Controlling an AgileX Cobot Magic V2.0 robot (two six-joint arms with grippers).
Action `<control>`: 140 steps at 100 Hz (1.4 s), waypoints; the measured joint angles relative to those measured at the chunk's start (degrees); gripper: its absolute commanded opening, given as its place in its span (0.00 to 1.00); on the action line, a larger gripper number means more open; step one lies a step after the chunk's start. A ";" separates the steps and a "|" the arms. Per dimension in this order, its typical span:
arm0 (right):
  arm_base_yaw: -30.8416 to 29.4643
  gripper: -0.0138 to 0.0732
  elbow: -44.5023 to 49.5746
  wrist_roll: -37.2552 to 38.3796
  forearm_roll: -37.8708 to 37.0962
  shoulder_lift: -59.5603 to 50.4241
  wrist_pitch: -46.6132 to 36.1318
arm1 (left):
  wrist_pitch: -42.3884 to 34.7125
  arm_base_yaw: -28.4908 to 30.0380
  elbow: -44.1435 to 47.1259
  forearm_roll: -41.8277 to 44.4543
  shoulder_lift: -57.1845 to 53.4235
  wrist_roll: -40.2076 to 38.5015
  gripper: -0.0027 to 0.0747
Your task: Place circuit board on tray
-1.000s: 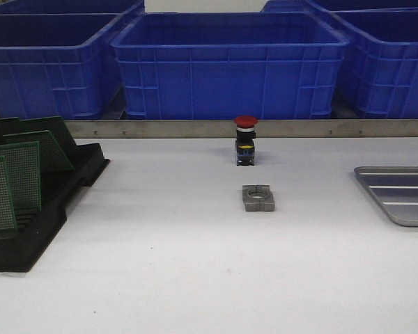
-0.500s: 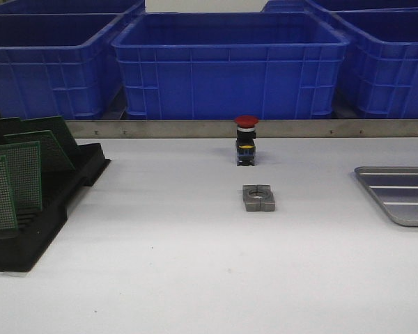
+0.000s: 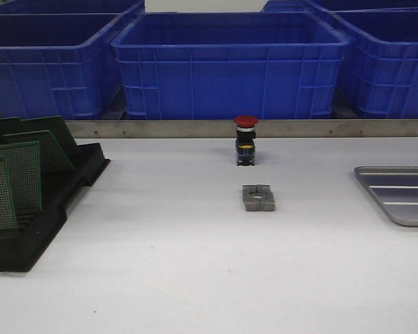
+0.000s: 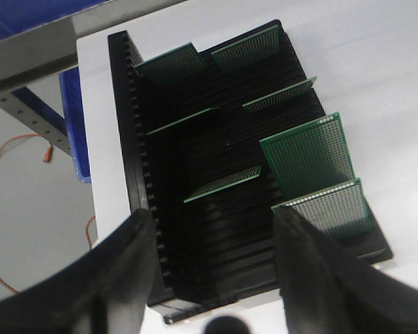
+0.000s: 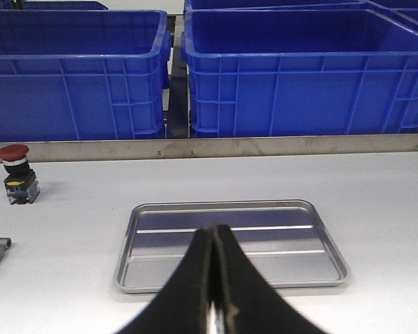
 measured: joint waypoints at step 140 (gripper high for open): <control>0.00 0.09 0.00 0.00 0.00 0.00 0.00 | -8.62 1.28 -18.07 2.23 42.31 55.84 0.45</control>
